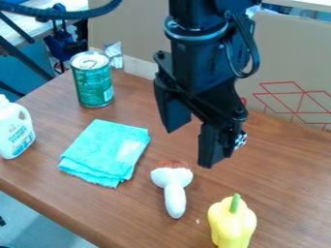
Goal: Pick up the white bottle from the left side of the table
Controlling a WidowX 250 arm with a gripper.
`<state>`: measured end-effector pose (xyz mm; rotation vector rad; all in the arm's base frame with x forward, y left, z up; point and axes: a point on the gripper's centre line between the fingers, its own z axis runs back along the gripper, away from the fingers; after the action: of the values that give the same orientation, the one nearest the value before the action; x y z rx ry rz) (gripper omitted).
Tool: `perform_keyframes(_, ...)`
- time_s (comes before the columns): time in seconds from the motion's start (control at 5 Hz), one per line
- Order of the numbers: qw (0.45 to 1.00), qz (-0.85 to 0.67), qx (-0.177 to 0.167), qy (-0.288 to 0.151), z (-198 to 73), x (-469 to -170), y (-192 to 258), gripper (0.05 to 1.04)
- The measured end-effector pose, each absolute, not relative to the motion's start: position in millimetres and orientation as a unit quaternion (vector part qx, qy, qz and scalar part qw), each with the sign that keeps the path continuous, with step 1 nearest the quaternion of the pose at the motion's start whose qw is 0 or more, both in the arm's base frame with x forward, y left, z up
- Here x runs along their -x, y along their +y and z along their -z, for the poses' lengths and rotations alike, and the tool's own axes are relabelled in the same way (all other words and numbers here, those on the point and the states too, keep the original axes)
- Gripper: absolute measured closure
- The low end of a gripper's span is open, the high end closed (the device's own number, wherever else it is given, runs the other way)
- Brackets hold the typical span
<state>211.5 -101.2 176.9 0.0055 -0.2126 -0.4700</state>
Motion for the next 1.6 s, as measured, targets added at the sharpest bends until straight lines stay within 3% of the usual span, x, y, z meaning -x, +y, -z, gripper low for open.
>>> perform_keyframes(0.2, 0.968, 0.234, -0.005, -0.095, -171.2, -209.8, -99.8, 0.081)
perform_keyframes(0.8, 0.982, 0.133, -0.009, -0.136, -181.2, -229.2, 27.4, 0.081)
perform_keyframes(1.0, 0.985, 0.124, -0.005, -0.121, -184.6, -220.1, 54.8, 0.081)
perform_keyframes(1.6, 0.994, 0.059, 0.005, -0.089, -183.2, -149.0, 127.5, 0.081)
